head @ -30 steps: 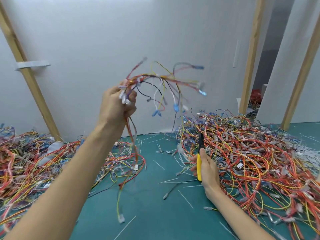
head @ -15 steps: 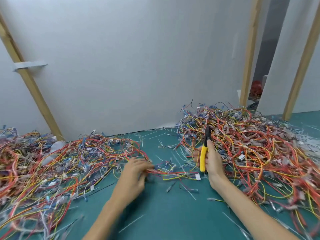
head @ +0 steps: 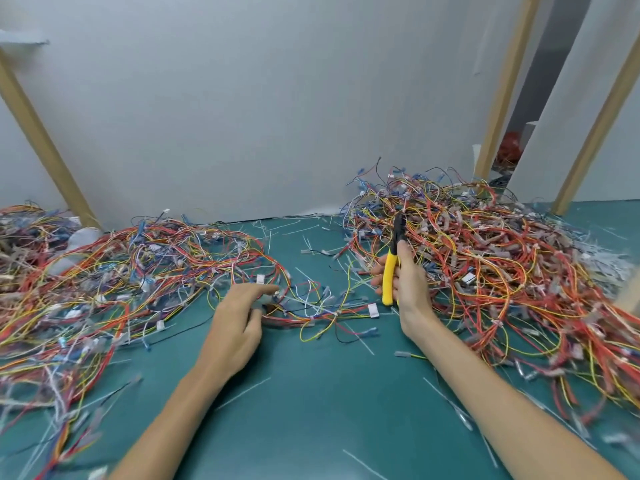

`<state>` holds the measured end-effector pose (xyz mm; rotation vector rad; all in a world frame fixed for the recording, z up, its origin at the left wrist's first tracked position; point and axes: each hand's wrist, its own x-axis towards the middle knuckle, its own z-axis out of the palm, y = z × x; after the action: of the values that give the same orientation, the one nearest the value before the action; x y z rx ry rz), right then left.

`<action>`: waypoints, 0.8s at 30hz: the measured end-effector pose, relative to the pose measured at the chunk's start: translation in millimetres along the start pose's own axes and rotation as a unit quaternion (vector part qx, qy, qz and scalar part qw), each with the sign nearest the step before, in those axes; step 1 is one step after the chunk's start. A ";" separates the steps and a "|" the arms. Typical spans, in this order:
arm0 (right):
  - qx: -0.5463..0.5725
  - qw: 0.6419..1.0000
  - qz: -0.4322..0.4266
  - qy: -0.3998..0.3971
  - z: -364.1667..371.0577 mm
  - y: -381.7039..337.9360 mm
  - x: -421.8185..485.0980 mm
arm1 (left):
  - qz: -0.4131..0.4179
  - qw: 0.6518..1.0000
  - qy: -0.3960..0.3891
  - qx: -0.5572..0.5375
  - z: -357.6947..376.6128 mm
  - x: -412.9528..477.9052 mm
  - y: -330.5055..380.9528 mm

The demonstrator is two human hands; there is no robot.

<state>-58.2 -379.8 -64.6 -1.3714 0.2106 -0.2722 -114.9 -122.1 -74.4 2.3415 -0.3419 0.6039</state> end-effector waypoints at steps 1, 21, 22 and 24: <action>-0.001 1.000 0.000 -0.001 -0.2 0.1 -0.2 | 0.006 1.000 0.004 0.012 0.8 -0.3 1.4; -0.090 0.986 -0.135 0.022 1.5 8.6 -5.9 | 0.111 0.988 -0.029 0.101 41.2 -13.4 56.7; -0.129 0.970 -0.204 0.034 1.5 8.0 -7.7 | 0.135 0.982 -0.020 0.132 35.5 -10.4 53.9; -0.173 0.937 -0.303 0.028 3.9 5.7 -11.9 | 0.194 0.960 0.019 0.200 21.9 -0.2 48.5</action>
<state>-67.9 -371.4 -69.6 -1.7602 -0.1349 -0.8203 -127.1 -172.4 -61.9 2.6617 -0.7304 0.9802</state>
